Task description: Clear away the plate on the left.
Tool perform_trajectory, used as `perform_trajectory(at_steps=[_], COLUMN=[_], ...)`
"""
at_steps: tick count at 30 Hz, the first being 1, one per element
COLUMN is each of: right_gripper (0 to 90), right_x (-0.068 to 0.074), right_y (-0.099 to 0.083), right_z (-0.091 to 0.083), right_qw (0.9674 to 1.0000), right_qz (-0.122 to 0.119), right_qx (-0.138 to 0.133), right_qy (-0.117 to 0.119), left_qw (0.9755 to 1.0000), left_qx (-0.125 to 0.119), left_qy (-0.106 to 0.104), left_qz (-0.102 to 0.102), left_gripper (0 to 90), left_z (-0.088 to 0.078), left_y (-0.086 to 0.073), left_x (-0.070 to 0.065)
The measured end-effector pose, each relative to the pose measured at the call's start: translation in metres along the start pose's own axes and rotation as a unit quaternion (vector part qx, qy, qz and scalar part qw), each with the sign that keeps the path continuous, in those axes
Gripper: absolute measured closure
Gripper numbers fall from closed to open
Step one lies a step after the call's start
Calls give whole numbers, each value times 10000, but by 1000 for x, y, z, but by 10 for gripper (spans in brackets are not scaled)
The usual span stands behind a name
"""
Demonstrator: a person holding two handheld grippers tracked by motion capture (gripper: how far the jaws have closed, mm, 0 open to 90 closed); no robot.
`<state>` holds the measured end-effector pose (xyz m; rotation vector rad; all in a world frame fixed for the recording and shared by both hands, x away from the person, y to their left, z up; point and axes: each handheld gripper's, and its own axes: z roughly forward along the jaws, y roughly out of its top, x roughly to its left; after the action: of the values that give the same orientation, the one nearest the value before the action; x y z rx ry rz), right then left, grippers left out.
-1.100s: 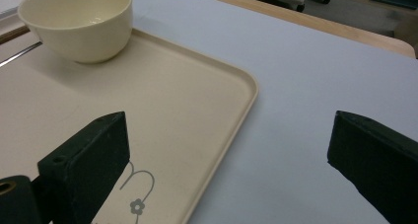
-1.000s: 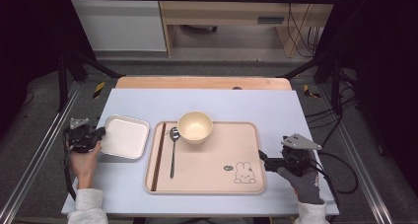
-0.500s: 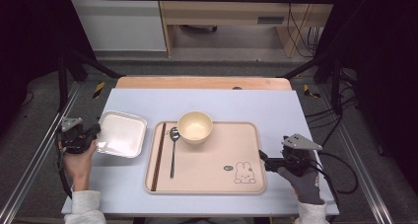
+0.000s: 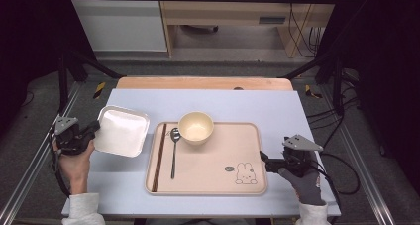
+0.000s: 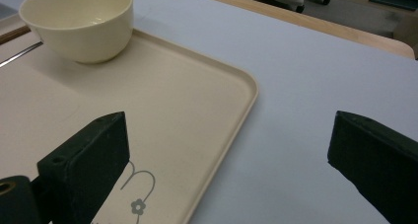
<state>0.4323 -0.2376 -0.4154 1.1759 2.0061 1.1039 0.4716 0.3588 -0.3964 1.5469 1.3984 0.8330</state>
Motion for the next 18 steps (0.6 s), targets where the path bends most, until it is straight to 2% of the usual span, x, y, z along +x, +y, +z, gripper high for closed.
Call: perform_trajectory(at_steps=[5,11,18], right_gripper=[26,26,26], right_x=[0,0,0], right_y=[0,0,0], right_z=[0,0,0], right_qw=[10000,10000,10000], right_qz=[2,-1,1], right_qx=[-4,9,3], right_qy=[0,10,12], left_qw=[9999,9993,9984], left_qx=[-112,-275,-379], left_qy=[-79,-257,-367], left_qz=[88,46,178], left_gripper=[888,887,887], left_z=[-6,-13,-19], left_y=[5,9,14], left_x=[-7,-11,-22])
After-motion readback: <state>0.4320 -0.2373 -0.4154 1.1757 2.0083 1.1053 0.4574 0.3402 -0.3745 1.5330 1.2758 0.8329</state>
